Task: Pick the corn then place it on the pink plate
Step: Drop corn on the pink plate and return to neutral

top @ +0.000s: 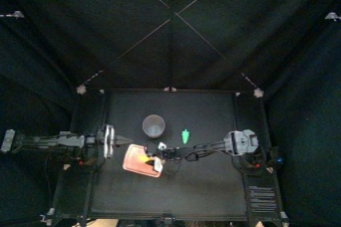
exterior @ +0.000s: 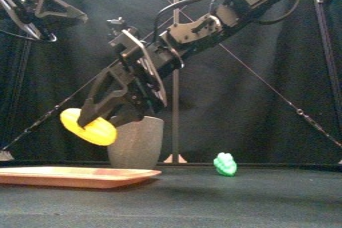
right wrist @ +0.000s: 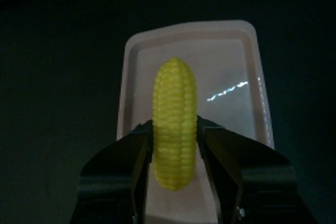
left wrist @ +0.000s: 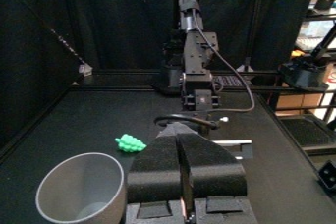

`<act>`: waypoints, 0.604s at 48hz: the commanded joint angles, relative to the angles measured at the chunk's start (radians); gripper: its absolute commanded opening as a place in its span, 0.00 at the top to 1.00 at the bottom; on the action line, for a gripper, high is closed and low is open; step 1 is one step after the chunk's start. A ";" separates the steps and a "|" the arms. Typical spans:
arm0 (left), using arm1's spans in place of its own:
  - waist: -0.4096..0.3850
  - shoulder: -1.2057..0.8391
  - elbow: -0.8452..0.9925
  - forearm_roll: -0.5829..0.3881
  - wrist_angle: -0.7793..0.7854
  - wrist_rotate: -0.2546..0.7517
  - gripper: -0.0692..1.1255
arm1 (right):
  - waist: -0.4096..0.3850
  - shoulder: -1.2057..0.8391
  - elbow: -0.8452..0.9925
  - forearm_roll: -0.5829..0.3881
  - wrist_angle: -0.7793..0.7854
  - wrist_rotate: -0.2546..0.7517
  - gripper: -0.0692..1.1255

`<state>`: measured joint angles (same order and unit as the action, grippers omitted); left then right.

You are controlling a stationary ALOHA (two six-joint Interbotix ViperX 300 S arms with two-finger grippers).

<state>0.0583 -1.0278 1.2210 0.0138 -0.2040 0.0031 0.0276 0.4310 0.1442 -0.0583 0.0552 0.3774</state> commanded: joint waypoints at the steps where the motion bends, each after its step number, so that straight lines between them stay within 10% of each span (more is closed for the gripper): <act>1: -0.002 0.002 -0.015 0.000 -0.005 0.000 0.96 | -0.011 -0.011 -0.044 -0.003 -0.005 0.000 0.33; 14: 0.000 0.002 -0.015 0.002 -0.005 0.002 0.96 | -0.008 -0.031 -0.006 -0.003 -0.005 0.005 0.11; 29: 0.005 0.000 -0.015 0.002 -0.003 0.002 0.96 | -0.034 -0.245 0.103 -0.092 0.106 0.005 0.09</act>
<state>0.0598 -1.0278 1.2210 0.0138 -0.2025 0.0031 0.0153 0.3007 0.2270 -0.1212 0.1442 0.3789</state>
